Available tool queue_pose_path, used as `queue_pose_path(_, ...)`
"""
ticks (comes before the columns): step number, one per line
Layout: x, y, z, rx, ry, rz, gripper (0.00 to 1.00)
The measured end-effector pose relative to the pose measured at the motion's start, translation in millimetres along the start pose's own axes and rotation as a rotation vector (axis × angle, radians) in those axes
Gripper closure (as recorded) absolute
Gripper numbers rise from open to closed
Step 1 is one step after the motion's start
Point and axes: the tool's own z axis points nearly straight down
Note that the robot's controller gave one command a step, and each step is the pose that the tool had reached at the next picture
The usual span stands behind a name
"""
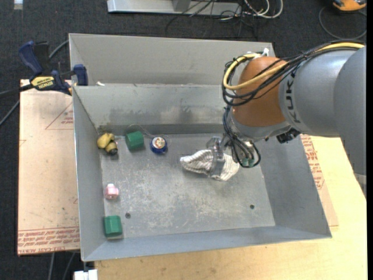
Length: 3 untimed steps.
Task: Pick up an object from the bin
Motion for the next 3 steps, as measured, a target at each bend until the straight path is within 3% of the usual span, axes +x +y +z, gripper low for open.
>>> queue_pose_path(1,-1.3,0,-17,0.0,-0.005,0.0,1.0)
queue_pose_path(3,0.1,0,-47,-0.001,0.0,-0.001,1.0)
